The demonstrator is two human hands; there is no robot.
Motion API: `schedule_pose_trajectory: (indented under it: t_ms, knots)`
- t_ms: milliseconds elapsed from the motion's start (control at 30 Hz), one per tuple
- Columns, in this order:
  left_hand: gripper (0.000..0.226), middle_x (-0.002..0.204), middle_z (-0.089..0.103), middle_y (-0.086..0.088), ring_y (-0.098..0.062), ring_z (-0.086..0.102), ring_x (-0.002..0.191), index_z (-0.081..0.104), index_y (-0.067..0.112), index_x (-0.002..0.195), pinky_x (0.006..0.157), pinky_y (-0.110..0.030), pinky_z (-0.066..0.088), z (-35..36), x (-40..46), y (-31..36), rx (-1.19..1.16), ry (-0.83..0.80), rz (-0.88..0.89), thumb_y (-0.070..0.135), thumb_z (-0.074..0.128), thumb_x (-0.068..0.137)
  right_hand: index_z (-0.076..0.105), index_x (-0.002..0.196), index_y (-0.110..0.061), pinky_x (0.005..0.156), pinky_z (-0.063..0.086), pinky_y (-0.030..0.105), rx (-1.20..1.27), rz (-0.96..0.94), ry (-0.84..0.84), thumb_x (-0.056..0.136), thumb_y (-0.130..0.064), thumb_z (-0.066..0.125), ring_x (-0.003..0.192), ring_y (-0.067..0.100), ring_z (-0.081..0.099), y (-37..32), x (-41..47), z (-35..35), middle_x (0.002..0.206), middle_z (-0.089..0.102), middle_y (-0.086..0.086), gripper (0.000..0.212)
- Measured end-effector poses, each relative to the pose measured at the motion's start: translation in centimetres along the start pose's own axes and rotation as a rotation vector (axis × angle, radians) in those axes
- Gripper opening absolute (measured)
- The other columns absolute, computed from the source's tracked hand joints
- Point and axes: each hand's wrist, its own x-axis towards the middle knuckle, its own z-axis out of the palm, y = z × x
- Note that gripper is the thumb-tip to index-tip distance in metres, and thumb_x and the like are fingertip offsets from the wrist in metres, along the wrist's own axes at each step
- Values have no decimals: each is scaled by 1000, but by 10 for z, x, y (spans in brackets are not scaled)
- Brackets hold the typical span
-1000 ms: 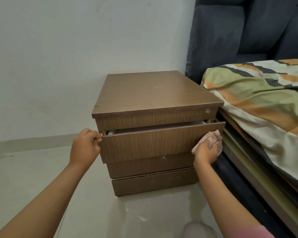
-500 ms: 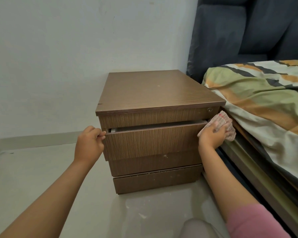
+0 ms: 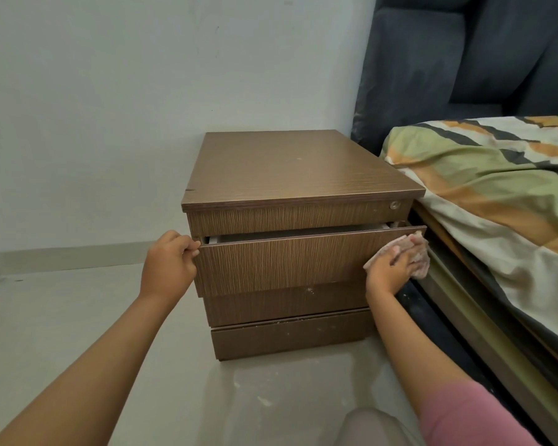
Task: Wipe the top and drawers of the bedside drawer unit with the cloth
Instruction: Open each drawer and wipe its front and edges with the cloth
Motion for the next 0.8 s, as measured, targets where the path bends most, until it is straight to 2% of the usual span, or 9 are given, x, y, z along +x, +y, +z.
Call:
schedule_pose_trajectory:
  t_ms: [133,200,333,400,467,567,667,733,800]
  knots:
    - [9,74,58,-13,-22,52,64,69,-3,79,61,-26,36,0,1,0,1,4,2,-10,64,74,3,149,-32,111,30,51,39,82,-48,97,-46,30,141,35,23,9,-14,-1,158,9,11,60]
    - [9,74,58,-14,-20,50,64,69,-4,79,61,-26,36,1,0,-1,1,4,-1,-10,64,75,0,150,-30,111,29,49,56,49,-32,99,-41,33,143,34,18,2,-22,3,159,0,11,62]
    - [10,74,58,-14,-20,50,65,69,-4,79,61,-26,36,1,0,-1,4,7,0,-11,64,74,1,150,-27,115,20,43,92,-167,-69,100,-32,37,146,31,-2,-17,-42,21,157,-15,11,62]
    - [10,74,58,-14,-18,49,65,69,-4,79,61,-26,36,1,-1,-1,5,7,-1,-11,64,74,2,150,-26,113,17,35,116,-204,-89,100,-30,38,145,29,-6,-21,-55,32,156,-19,11,62]
    - [10,74,58,-14,-18,49,66,69,-4,79,61,-26,36,2,-1,-1,6,9,-6,-11,64,74,3,150,-24,111,23,32,124,-199,-100,99,-28,39,146,29,-3,-12,-66,39,156,-22,12,62]
    - [10,75,58,-14,-18,49,66,68,-3,79,61,-26,36,2,0,-2,0,10,-16,-10,64,75,2,150,-23,109,29,36,65,-147,-152,99,-29,39,145,33,4,18,-75,38,155,-21,14,63]
    - [9,75,58,-14,-18,49,65,68,-3,78,61,-26,36,3,-1,-2,-3,12,-16,-10,63,75,2,150,-25,112,29,47,34,-33,-153,99,-34,39,145,36,6,35,-70,32,156,-20,15,64]
    - [9,75,58,-14,-19,50,65,68,-2,77,60,-26,37,3,0,-4,-3,13,-15,-9,63,75,3,150,-24,112,30,47,40,-38,-108,99,-35,39,145,35,7,27,-63,27,156,-18,14,63]
    - [9,74,58,-14,-22,52,65,68,-2,77,60,-27,37,3,0,-5,3,11,-11,-9,63,75,4,150,-24,110,30,42,67,-120,-71,99,-33,39,145,33,7,9,-60,26,157,-16,13,63]
